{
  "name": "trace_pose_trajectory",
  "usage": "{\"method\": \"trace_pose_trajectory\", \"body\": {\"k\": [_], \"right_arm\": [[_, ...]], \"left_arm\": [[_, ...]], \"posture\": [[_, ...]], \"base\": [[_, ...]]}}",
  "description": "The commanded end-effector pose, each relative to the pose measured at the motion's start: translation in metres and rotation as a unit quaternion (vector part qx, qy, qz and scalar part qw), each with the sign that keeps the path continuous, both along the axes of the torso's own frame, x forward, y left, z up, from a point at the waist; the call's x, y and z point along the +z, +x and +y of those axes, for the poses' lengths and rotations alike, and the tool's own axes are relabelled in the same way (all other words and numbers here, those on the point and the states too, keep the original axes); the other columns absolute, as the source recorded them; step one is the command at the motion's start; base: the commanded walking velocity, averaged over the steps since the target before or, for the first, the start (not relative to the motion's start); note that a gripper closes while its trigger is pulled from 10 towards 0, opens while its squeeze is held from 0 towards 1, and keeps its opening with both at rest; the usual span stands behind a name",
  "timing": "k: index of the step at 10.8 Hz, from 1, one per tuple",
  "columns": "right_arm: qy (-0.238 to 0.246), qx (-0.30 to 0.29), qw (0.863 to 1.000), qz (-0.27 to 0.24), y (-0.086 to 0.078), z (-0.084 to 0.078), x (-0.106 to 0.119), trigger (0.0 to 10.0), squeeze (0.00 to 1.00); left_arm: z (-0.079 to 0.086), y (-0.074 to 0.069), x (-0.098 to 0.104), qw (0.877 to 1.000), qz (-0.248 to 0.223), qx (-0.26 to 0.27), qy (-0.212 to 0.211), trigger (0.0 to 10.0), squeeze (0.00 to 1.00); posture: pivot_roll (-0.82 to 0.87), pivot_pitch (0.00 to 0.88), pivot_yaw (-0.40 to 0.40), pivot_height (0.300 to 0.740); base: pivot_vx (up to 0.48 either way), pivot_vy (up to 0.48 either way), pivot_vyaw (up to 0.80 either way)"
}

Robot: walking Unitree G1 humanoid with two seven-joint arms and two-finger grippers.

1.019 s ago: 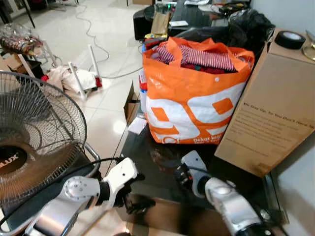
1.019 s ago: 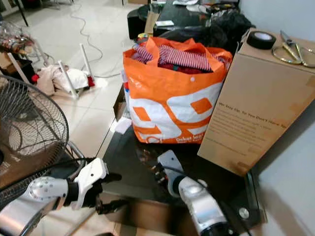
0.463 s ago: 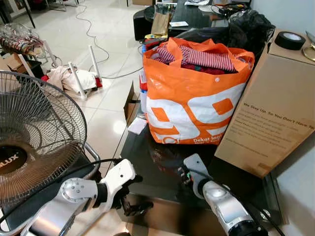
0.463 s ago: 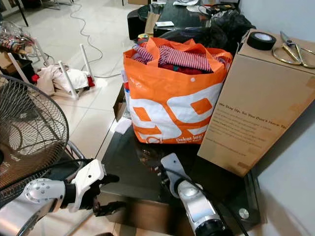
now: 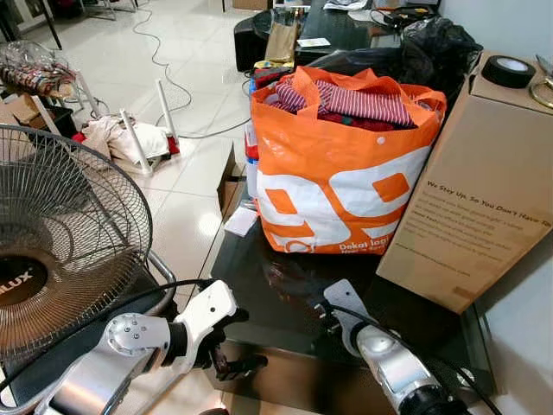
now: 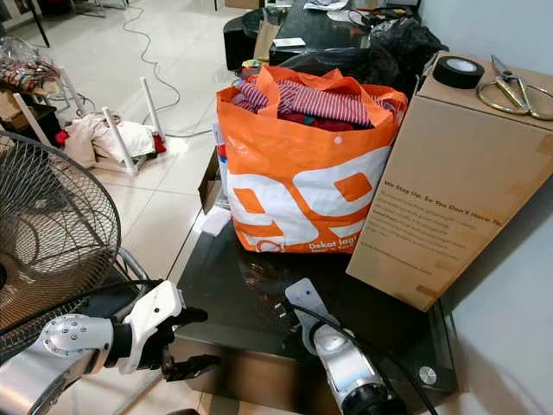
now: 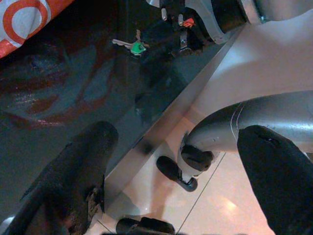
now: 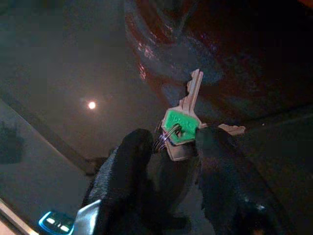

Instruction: Hang keys on a hook

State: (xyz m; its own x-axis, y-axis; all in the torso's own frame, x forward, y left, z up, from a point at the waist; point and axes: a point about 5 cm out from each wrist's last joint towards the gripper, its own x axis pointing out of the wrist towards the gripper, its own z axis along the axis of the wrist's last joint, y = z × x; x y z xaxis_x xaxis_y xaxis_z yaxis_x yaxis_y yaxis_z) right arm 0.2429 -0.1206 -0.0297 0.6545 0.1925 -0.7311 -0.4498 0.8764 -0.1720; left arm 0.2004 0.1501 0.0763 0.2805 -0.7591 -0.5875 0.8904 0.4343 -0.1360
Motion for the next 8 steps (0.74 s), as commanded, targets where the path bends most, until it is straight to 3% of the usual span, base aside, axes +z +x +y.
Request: {"method": "trace_pose_trajectory", "body": {"k": [1, 2, 8], "right_arm": [[-0.004, -0.002, 1.000, -0.004, 0.004, 0.000, 0.002, 1.1, 0.00], [-0.008, -0.006, 1.000, -0.002, 0.003, -0.002, 0.001, 0.0, 0.00], [-0.022, -0.014, 1.000, -0.005, 0.006, -0.011, 0.001, 0.0, 0.00]], "left_arm": [[0.001, 0.003, 0.006, 1.000, -0.010, -0.003, 0.002, 10.0, 0.48], [0.000, 0.004, 0.006, 1.000, -0.011, -0.004, 0.001, 10.0, 0.48], [-0.003, 0.008, 0.006, 1.000, -0.013, -0.010, -0.001, 10.0, 0.48]], "posture": [[-0.09, 0.000, 0.009, 0.740], [-0.10, 0.000, 0.012, 0.740], [-0.11, 0.000, 0.021, 0.740]], "base": [[0.000, 0.000, 0.00], [0.000, 0.000, 0.00], [0.000, 0.000, 0.00]]}}
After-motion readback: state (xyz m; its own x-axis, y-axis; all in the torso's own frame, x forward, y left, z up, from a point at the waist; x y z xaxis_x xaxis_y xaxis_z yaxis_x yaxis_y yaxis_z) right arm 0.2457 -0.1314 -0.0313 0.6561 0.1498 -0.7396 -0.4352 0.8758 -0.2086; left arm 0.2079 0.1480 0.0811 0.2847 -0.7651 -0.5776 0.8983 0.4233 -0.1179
